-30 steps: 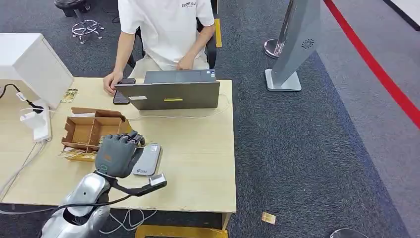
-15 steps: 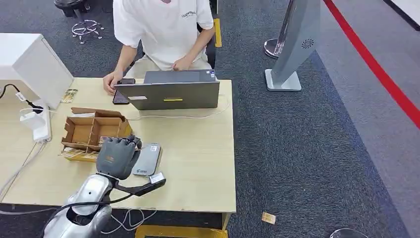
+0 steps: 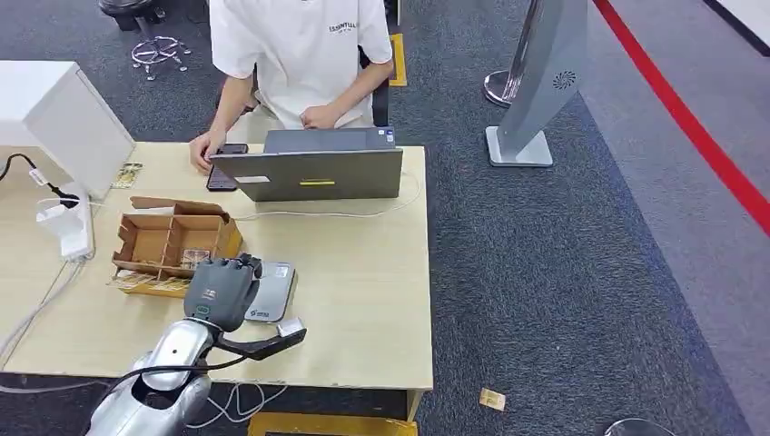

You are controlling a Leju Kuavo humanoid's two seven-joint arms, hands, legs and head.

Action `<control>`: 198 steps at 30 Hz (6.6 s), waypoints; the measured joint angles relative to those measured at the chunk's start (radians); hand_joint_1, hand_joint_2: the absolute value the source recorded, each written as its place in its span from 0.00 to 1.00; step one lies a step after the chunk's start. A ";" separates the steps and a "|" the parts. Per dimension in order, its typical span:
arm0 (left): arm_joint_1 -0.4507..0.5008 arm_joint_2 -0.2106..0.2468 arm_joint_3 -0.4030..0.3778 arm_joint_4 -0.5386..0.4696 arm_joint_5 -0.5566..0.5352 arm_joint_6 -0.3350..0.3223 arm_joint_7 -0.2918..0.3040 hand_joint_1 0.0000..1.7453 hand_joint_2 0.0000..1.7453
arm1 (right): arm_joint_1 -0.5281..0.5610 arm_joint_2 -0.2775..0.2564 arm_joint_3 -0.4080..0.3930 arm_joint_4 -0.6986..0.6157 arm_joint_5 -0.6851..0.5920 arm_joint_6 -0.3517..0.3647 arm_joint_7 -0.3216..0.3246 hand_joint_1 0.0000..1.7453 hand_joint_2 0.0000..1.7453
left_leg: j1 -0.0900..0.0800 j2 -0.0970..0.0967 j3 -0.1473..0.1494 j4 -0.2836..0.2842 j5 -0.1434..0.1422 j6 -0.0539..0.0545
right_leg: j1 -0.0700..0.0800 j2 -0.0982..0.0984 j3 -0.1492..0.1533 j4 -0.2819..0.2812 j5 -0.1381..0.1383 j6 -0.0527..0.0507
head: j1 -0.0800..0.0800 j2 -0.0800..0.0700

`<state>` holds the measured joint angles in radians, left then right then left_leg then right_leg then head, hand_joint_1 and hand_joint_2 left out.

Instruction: Pass the card to the sensor for recognition and then transmit it.

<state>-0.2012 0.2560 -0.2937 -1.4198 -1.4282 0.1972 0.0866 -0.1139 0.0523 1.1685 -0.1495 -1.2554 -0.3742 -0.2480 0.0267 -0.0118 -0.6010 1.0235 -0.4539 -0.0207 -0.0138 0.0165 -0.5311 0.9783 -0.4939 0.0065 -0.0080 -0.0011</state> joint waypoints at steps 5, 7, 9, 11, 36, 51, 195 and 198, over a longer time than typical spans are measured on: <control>-0.001 0.000 0.000 0.006 0.000 0.000 0.000 1.00 1.00 | 0.000 0.000 0.000 0.000 0.000 0.000 0.000 0.00 1.00 | 0.000 0.000 0.000 0.000 0.000 0.000 | 0.000 0.000 0.000 0.000 0.000 0.000 | 0.000 0.000; -0.001 0.000 0.000 0.006 0.000 0.000 0.000 1.00 1.00 | 0.000 0.000 0.000 0.000 0.000 0.000 0.000 0.00 1.00 | 0.000 0.000 0.000 0.000 0.000 0.000 | 0.000 0.000 0.000 0.000 0.000 0.000 | 0.000 0.000; -0.001 0.000 0.000 0.006 0.000 0.000 0.000 1.00 1.00 | 0.000 0.000 0.000 0.000 0.000 0.000 0.000 0.00 1.00 | 0.000 0.000 0.000 0.000 0.000 0.000 | 0.000 0.000 0.000 0.000 0.000 0.000 | 0.000 0.000; -0.001 0.000 0.000 0.006 0.000 0.000 0.000 1.00 1.00 | 0.000 0.000 0.000 0.000 0.000 0.000 0.000 0.00 1.00 | 0.000 0.000 0.000 0.000 0.000 0.000 | 0.000 0.000 0.000 0.000 0.000 0.000 | 0.000 0.000; -0.001 0.000 0.000 0.006 0.000 0.000 0.000 1.00 1.00 | 0.000 0.000 0.000 0.000 0.000 0.000 0.000 0.00 1.00 | 0.000 0.000 0.000 0.000 0.000 0.000 | 0.000 0.000 0.000 0.000 0.000 0.000 | 0.000 0.000; -0.184 -0.098 -0.081 0.396 -0.034 -0.215 0.093 1.00 1.00 | -0.007 0.004 0.010 0.000 0.005 0.000 0.052 0.00 1.00 | -0.002 -0.007 0.006 0.000 0.001 0.001 | -0.001 -0.008 0.010 0.000 -0.001 0.002 | 0.000 0.000; -0.205 0.034 0.127 0.048 -0.090 0.247 -0.072 0.00 1.00 | -0.012 0.010 0.112 0.000 -0.052 0.000 0.050 0.00 1.00 | -0.004 -0.003 0.003 -0.003 0.002 0.001 | -0.003 -0.003 0.003 0.001 -0.001 0.002 | -0.002 0.000; -0.098 0.035 0.061 -0.065 -0.103 0.193 -0.037 0.00 1.00 | -0.008 0.010 0.106 0.000 -0.081 0.000 0.044 0.00 1.00 | -0.004 -0.002 0.003 -0.003 0.000 0.002 | -0.003 -0.002 0.002 0.001 -0.002 0.002 | -0.002 0.000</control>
<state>-0.2994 0.2911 -0.2324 -1.4848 -1.5309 0.3906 0.0493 -0.1218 0.0618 1.2745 -0.1495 -1.3360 -0.3742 -0.2041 0.0228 -0.0142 -0.5984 1.0208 -0.4534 -0.0192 -0.0171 0.0143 -0.5289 0.9789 -0.4956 0.0088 -0.0099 -0.0008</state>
